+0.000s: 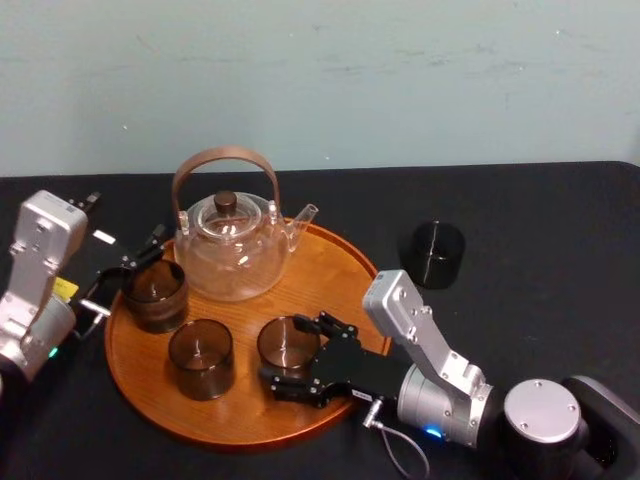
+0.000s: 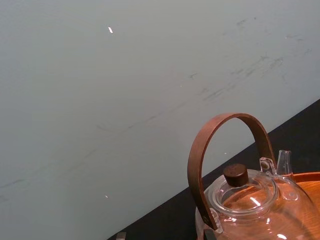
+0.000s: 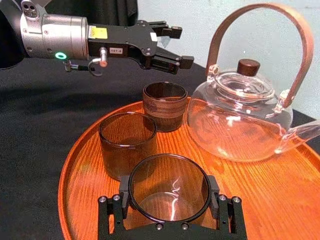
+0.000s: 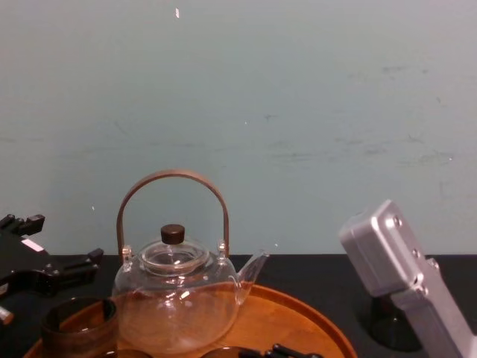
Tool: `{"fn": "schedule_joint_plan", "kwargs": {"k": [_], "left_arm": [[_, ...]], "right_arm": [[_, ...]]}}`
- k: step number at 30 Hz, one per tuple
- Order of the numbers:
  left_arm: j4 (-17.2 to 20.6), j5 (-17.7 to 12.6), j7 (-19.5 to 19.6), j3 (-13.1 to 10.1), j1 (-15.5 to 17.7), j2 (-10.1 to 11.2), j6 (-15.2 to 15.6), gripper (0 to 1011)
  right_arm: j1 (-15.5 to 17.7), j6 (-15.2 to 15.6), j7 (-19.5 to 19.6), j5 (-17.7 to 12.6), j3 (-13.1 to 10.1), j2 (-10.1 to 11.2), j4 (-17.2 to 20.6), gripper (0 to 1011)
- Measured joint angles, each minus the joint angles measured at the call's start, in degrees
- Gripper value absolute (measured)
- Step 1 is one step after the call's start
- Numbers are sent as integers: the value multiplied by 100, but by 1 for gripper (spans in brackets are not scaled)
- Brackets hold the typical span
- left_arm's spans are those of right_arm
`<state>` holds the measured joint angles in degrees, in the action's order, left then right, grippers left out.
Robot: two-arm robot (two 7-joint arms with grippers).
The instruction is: Pick up the glass from the table and place it on the tray.
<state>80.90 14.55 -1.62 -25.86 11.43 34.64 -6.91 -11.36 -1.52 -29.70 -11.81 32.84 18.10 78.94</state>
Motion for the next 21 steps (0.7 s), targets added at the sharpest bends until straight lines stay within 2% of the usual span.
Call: {"fn": "schedule_joint_plan", "kwargs": {"k": [13, 17, 21], "left_arm": [[0, 0, 0, 0, 0, 0, 0, 1001], [0, 0, 0, 0, 0, 0, 0, 1001], [0, 0, 0, 0, 0, 0, 0, 1001]], "right_arm": [[-4, 14, 7, -1, 2, -5, -12, 911], [-2, 13, 9, -3, 0, -4, -9, 1002], [0, 11, 10, -5, -2, -2, -8, 1002]]}}
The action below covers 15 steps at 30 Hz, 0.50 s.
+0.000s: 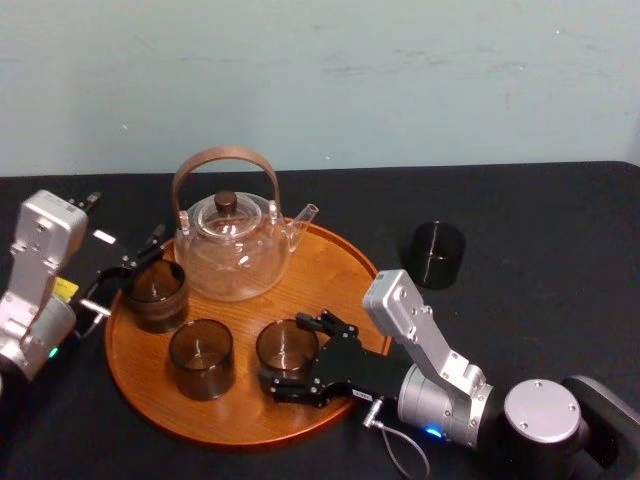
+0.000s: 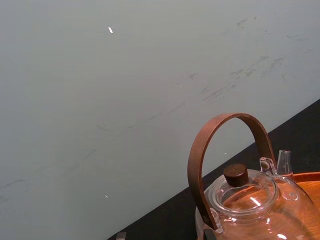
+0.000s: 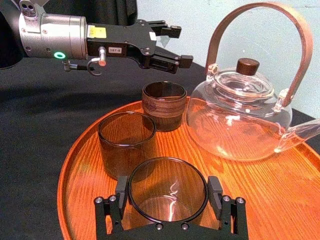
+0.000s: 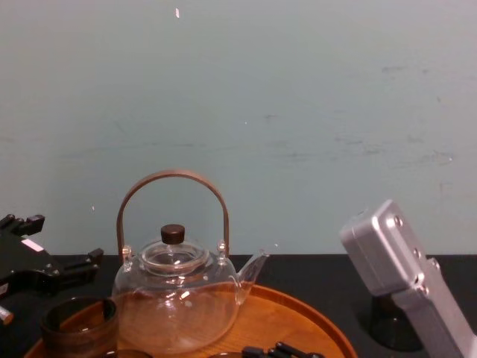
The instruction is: Pick up the glass from the table and place it on the tray.
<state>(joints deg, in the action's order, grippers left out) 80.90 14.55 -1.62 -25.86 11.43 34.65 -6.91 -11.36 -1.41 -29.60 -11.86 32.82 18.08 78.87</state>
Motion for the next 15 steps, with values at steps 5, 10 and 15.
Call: {"fn": "schedule_joint_plan", "kwargs": {"k": [5, 10, 15], "left_arm": [[0, 0, 0, 0, 1, 0, 0, 1001], [0, 0, 0, 0, 0, 0, 0, 1002], [0, 0, 0, 0, 1, 0, 0, 1002]], "right_arm": [[3, -5, 0, -4, -4, 2, 3, 1002], [71, -235, 32, -41, -78, 37, 117, 1002], [170, -453, 41, -60, -160, 134, 362, 1002]]}}
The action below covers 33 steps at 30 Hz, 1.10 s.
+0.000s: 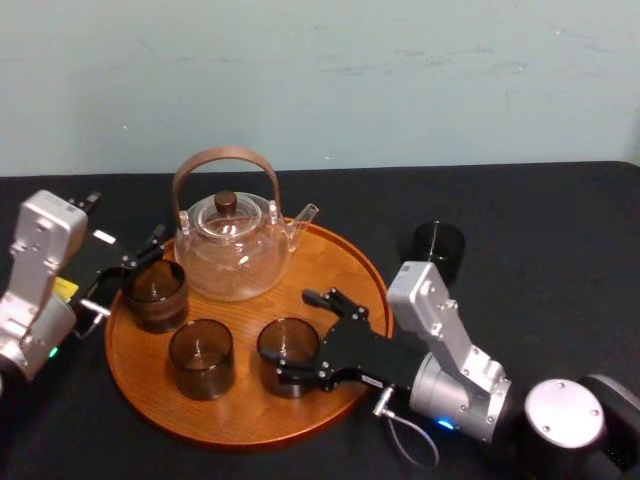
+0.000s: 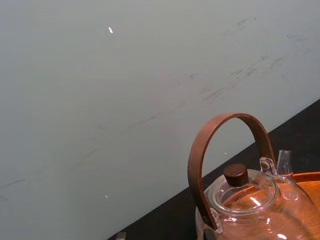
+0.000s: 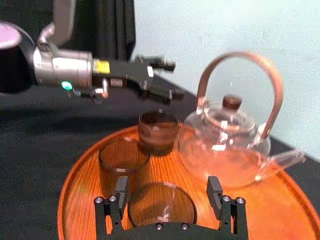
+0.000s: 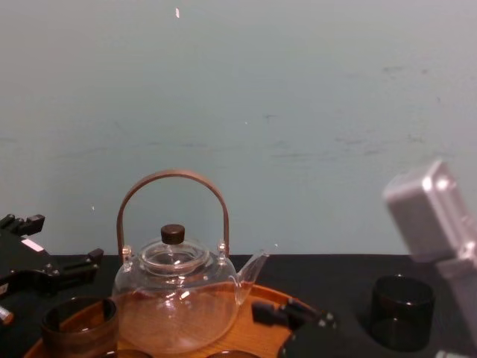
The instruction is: Pick up the glass from the table and place it on the tray.
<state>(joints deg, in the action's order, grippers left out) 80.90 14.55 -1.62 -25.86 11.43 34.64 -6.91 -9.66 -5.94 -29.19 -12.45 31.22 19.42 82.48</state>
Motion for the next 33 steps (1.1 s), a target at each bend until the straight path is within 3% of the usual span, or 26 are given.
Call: {"fn": "schedule_joint_plan", "kwargs": {"k": [7, 14, 25, 33], "left_arm": [[0, 0, 0, 0, 0, 0, 0, 1001], [0, 0, 0, 0, 0, 0, 0, 1002], [0, 0, 0, 0, 0, 0, 0, 1001], [0, 0, 0, 0, 0, 0, 0, 1001]], "right_arm": [[195, -294, -40, -90, -131, 182, 442, 1003], [399, -334, 141, -129, -346, 310, 624, 1002], [945, -309, 622, -295, -1121, 560, 719, 1003], [1219, -244, 862, -370, -1594, 569, 711, 1002]]}}
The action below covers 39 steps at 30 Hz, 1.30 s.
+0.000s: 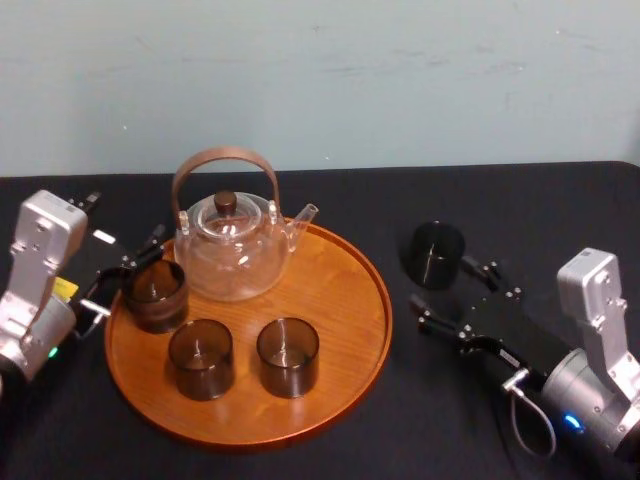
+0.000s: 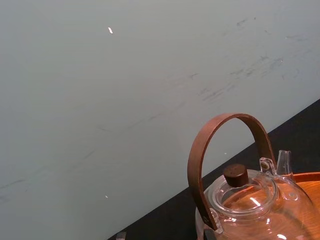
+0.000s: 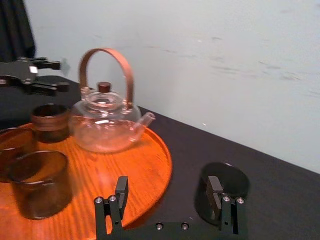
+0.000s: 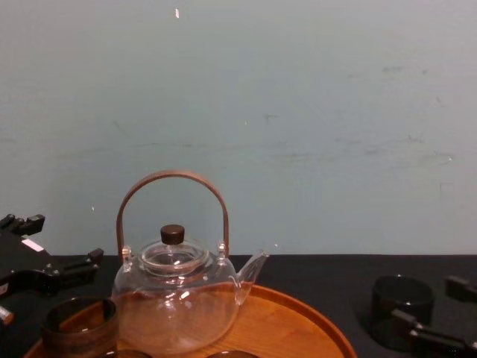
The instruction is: Pick up the glass from the table and place it on the tray.
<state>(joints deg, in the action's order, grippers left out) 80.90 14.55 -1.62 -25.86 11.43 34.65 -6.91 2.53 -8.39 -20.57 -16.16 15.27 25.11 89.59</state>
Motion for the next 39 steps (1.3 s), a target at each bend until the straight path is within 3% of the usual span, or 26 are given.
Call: {"fn": "schedule_joint_plan", "kwargs": {"k": [9, 16, 27, 39], "left_arm": [[0, 0, 0, 0, 0, 0, 0, 1001], [0, 0, 0, 0, 0, 0, 0, 1001], [0, 0, 0, 0, 0, 0, 0, 1001], [0, 0, 0, 0, 0, 0, 0, 1001]], "right_arm": [[-39, 174, 145, 28, -231, -148, -212, 1002], [-326, 419, 161, 44, -301, -319, -557, 1002], [-957, 582, 105, 176, -216, -507, -1263, 1002], [-1418, 582, 15, 297, -98, -652, -1832, 1002]]}}
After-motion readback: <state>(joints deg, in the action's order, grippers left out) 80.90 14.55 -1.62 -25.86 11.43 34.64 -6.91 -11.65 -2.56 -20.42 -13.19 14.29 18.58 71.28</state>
